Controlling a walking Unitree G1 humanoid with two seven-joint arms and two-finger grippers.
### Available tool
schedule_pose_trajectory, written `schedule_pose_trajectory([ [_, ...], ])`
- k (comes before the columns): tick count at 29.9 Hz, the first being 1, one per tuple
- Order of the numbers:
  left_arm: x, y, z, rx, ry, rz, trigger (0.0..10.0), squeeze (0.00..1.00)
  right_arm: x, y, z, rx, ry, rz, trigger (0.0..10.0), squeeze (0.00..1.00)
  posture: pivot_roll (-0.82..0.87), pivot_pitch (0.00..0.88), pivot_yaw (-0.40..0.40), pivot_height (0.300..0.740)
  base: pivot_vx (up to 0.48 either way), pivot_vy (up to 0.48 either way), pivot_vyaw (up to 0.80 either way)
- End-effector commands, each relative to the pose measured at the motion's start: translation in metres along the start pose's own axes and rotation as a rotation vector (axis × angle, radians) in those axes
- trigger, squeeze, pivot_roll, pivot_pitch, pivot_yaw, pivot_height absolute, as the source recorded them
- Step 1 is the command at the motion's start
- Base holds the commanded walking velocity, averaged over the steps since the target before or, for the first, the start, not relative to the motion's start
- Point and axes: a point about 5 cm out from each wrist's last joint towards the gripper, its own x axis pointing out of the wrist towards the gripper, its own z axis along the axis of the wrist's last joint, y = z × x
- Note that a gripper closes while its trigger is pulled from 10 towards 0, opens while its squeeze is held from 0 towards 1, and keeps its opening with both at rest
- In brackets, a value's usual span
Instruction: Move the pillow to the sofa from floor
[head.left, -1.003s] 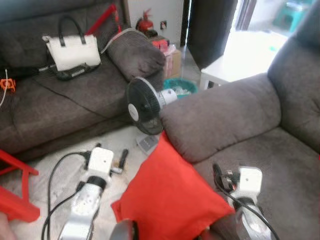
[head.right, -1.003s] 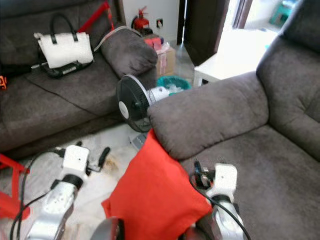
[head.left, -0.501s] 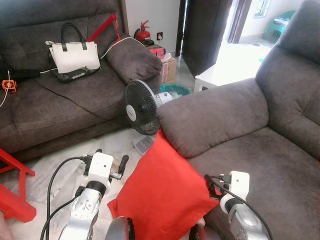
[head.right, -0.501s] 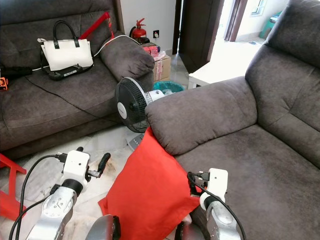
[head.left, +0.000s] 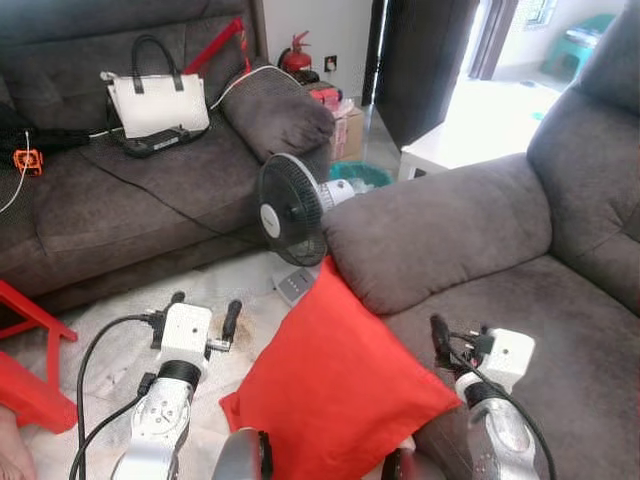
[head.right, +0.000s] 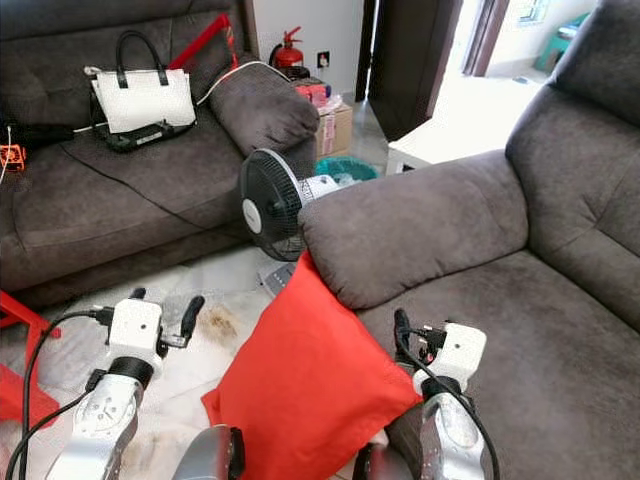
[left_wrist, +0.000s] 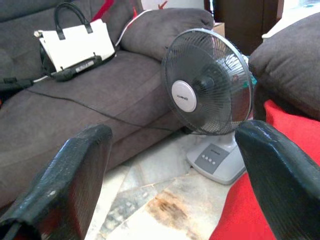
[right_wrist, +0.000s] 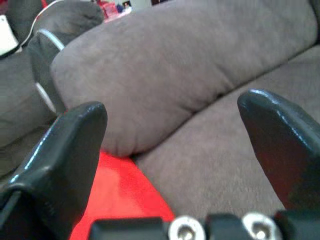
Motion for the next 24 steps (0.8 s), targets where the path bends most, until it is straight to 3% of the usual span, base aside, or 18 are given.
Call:
schedule_pose_trajectory([
  [1, 0.003, 0.0, 0.006, 0.015, -0.032, 0.005, 10.0, 0.0, -0.004, 0.005, 0.004, -0.035, -0.034, 0.019, 10.0, 0.0, 0.09, 0.0, -0.006, 0.618, 0.0, 0.0, 0.0],
  [6, 0.002, -0.003, 0.005, 0.018, -0.033, 0.0, 10.0, 0.0, -0.014, 0.011, 0.001, -0.086, -0.031, 0.061, 10.0, 0.0, 0.08, 0.0, -0.006, 0.618, 0.0, 0.0, 0.0],
  [13, 0.002, -0.005, 0.005, 0.018, -0.032, -0.002, 10.0, 0.0, -0.009, 0.008, -0.001, -0.102, 0.013, 0.048, 10.0, 0.0, 0.09, 0.0, -0.009, 0.618, 0.0, 0.0, 0.0],
  [24, 0.0, -0.005, 0.002, 0.018, -0.019, -0.003, 10.0, 0.0, -0.013, 0.015, -0.005, -0.12, 0.048, 0.066, 10.0, 0.0, 0.09, 0.0, -0.015, 0.558, 0.0, 0.0, 0.0],
])
